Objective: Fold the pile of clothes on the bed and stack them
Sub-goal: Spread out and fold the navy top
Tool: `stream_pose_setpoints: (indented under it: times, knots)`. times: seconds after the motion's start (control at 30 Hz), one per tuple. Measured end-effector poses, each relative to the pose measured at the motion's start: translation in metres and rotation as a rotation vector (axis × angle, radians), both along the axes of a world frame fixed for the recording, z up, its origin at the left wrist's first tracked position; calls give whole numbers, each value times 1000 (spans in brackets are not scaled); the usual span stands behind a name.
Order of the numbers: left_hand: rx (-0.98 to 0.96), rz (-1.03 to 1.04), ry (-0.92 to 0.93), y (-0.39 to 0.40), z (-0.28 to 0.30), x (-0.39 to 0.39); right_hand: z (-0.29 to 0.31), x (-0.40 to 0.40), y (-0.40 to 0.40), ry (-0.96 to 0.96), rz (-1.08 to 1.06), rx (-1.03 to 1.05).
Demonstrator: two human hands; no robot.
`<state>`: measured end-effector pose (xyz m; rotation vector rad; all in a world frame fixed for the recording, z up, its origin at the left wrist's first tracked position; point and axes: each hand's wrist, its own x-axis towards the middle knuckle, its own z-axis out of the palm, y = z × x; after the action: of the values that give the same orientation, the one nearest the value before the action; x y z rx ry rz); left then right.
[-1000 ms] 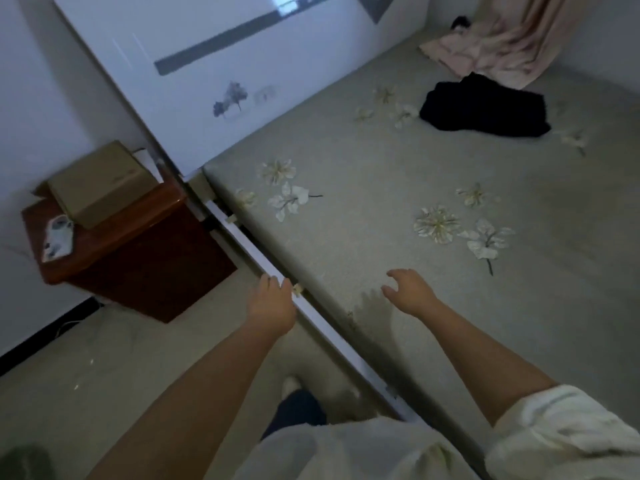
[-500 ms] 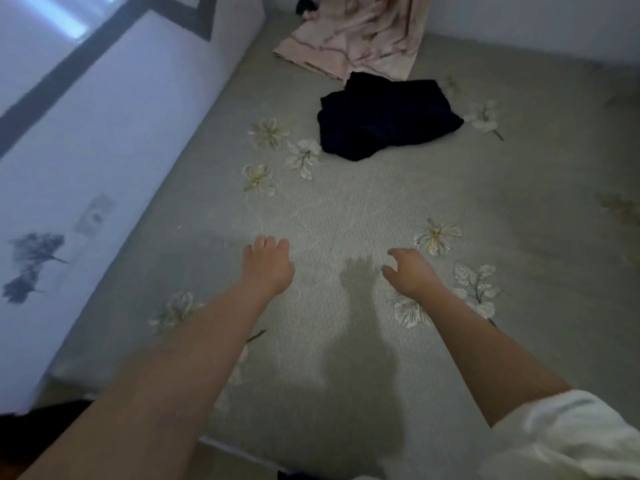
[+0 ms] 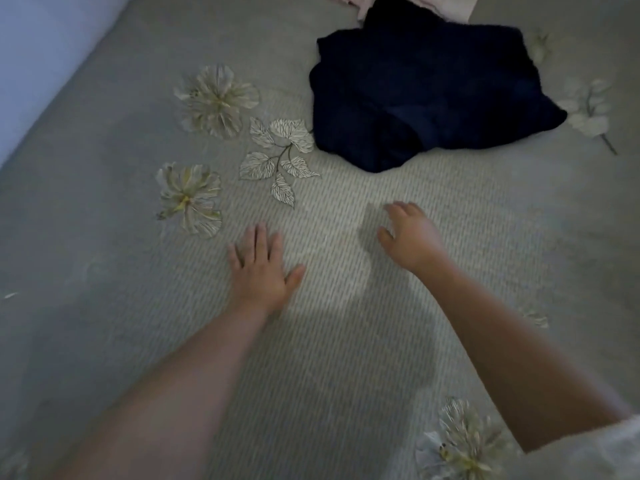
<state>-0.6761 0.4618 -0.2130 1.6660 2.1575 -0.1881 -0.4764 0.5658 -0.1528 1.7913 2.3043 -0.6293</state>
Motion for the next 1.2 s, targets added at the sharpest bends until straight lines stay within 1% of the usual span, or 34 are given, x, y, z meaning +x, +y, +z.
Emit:
stream_pose_setpoints:
  times: [0.07,0.1,0.2,0.37,0.43,0.5,0.57,0.67,0.77,0.83,0.93,1.07,1.1,1.13,1.2]
  knots:
    - [119,17,51,1,-17,-1,-21,-8,34,38,-3,89]
    - [145,20,44,0,-21,-1,-29,-12,48,51,-9,131]
    - [170,35,3,0,-22,0,-52,-23,85,39,-28,204]
    - [144,44,24,1,-22,1,-69,-35,104,220,-132,425]
    - [130,42,34,2,-22,1,-66,-34,84,325,-138,495]
    - [128,53,40,5,-23,-1,-63,-28,48,402,-95,554]
    - [118,37,29,5,-22,-1,-62,-8,-5,389,-102,580]
    - [150,35,-5,2,-23,-1,-65,18,-91,356,-186,518]
    - [194,17,-18,-1,-25,-1,-69,20,-148,245,-225,454]
    - [218,6,-17,-3,-28,-2,-75,17,-159,186,-233,470]
    - [256,-37,-56,-5,-25,-1,-76,16,-157,183,-255,503]
    - [238,-298,-125,-34,-13,5,-79,18,-161,254,-248,568]
    - [230,-339,-142,-49,-13,8,-79,18,-161,273,-259,559]
    - [218,-338,-169,-66,-11,12,-79,18,-159,291,-284,522]
    - [165,-292,-222,-108,-6,22,-74,27,-163,338,-304,417]
